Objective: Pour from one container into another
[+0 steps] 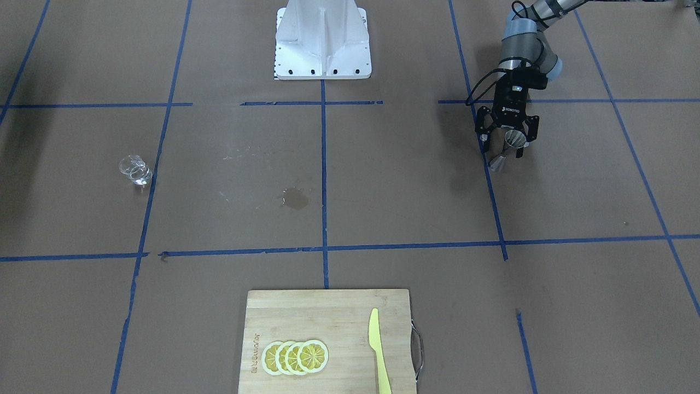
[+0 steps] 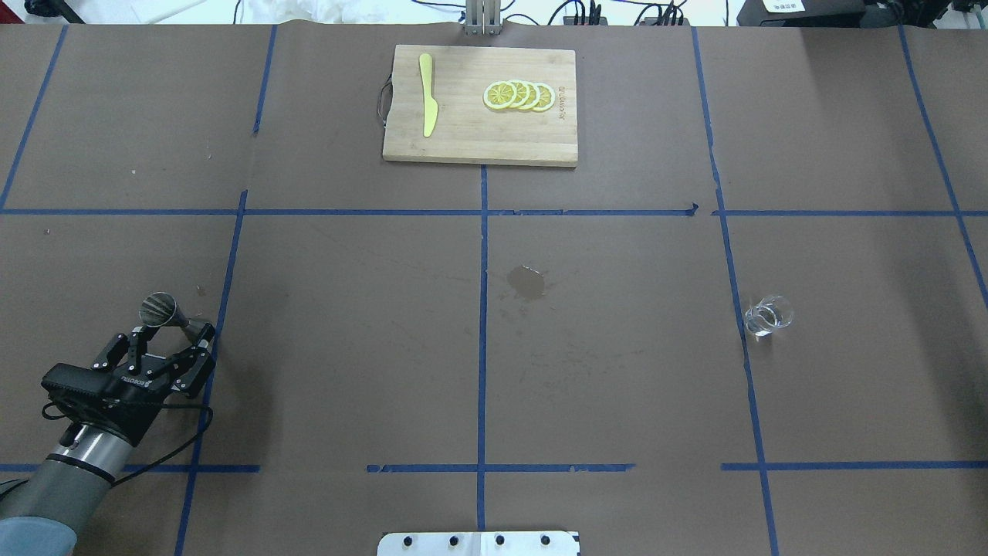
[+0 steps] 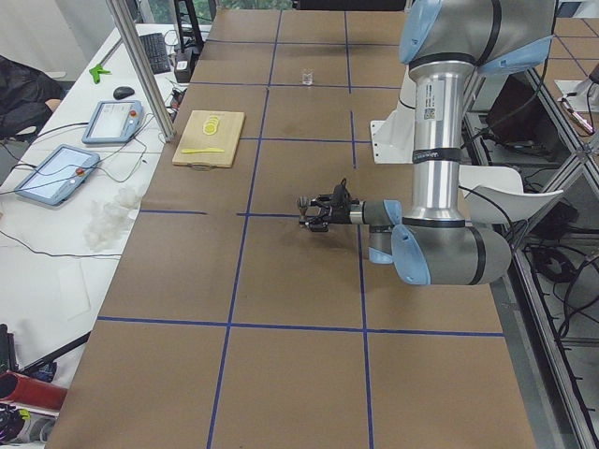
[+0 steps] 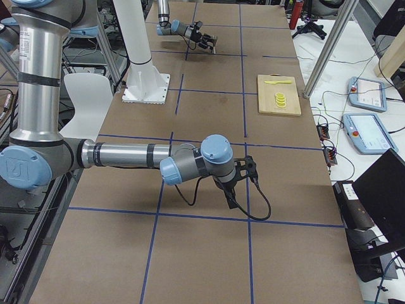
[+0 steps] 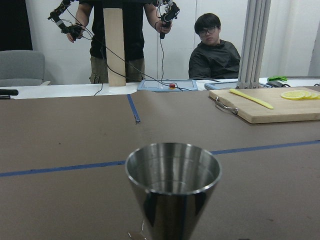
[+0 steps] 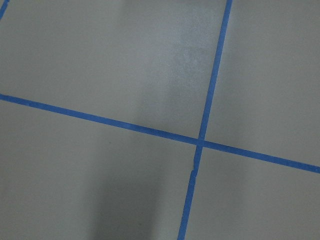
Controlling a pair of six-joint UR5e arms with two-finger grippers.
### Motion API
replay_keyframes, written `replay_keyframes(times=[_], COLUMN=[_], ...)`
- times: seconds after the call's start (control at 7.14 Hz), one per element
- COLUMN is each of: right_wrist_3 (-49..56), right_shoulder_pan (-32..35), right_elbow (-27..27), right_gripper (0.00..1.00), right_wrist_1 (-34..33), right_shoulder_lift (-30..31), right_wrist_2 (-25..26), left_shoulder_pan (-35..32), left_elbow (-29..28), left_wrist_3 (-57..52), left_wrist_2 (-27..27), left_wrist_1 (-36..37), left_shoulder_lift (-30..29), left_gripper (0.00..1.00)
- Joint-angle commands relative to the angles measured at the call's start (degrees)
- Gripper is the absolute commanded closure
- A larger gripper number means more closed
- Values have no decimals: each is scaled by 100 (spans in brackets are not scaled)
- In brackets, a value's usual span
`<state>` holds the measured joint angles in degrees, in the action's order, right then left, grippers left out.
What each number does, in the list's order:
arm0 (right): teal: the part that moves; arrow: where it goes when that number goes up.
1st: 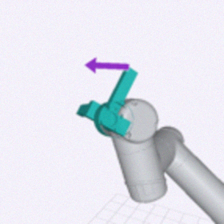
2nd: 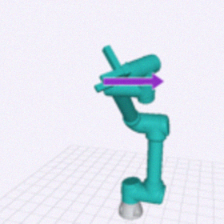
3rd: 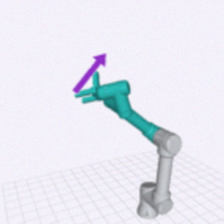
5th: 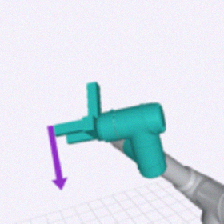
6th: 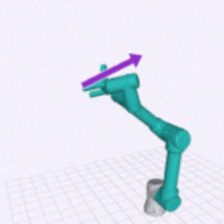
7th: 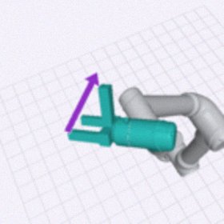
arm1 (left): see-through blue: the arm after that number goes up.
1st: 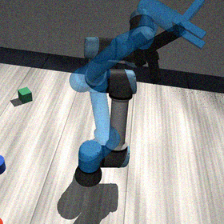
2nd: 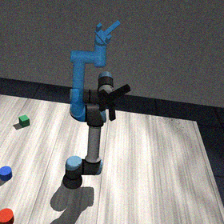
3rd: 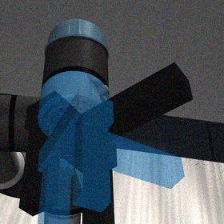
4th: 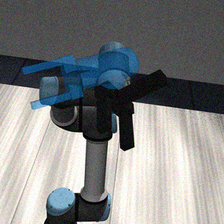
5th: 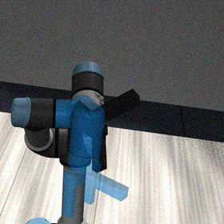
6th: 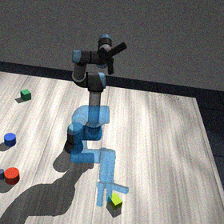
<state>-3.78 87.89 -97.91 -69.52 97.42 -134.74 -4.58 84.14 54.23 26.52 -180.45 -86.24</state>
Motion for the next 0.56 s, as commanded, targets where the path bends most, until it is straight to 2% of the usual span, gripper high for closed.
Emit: replay_keyframes(times=[0.0,0.28,0.42], right_wrist_3=[-9,0,-9], right_shoulder_pan=[0,0,0], right_elbow=[0,0,0], right_gripper=[0,0,0], right_wrist_1=[0,0,0], right_shoulder_lift=[-12,-12,-12], right_wrist_2=[0,0,0], left_shoulder_pan=[-8,-8,-8], left_elbow=[5,-3,-3], left_wrist_3=[0,0,0], left_wrist_2=[-7,-7,-7], left_wrist_1=[-61,-61,-61], left_shoulder_lift=[2,11,11], left_gripper=[15,15,26])
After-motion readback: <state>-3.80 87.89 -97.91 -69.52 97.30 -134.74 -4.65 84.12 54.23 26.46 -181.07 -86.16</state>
